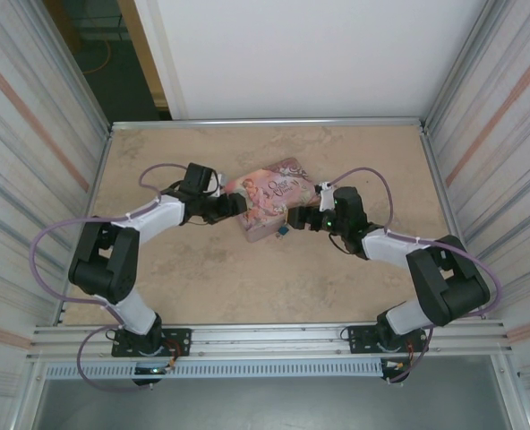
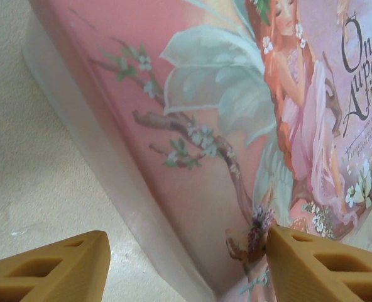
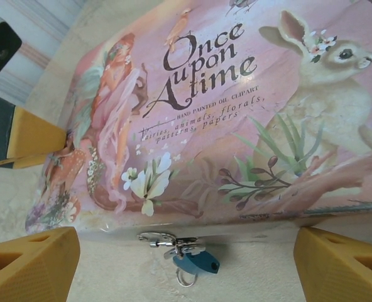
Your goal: Unlock the padlock with the key
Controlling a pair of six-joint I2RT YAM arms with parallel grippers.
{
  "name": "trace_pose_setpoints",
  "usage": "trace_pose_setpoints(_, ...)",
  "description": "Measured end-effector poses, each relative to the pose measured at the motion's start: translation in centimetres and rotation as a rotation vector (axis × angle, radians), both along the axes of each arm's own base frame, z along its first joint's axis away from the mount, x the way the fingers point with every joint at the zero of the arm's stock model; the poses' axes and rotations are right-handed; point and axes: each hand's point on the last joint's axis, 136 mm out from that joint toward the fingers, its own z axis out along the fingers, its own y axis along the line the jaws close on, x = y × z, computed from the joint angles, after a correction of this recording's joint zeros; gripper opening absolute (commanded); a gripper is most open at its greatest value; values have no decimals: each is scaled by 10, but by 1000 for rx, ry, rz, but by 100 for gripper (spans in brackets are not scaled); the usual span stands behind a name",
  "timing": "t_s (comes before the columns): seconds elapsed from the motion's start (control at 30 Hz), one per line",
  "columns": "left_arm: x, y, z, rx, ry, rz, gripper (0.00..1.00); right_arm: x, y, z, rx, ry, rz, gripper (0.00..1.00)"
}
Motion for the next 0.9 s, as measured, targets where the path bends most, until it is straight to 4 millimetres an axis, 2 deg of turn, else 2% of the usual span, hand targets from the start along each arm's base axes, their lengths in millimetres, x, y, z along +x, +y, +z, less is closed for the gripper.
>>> trace_pose_setpoints(0.07,-3,1,2,3,4,-2,67,-3,-5,-1,-4,-5,-7,89)
trace_pose_setpoints(0.2,-5,3,14,6,-5,-8,68,-9,-15,1,-9,-22,-24,100)
trace_pose_setpoints(0.47,-5,22,71,15,-140,19,68,-22,-30,13,-1,-78,-59,99)
trace_pose_setpoints(0.57,-9,25,88,14,-185,17,68,-24,-35,12,2,-81,-69,99)
trace_pose_setpoints(0.77,-21,15,115,-13,-255,-18,68,-30,-37,7,36,-74,-69,99)
trace_pose_setpoints(0.9,-32,0,119,-27,-265,-66,67,-35,-37,6,70,-66,-60,99)
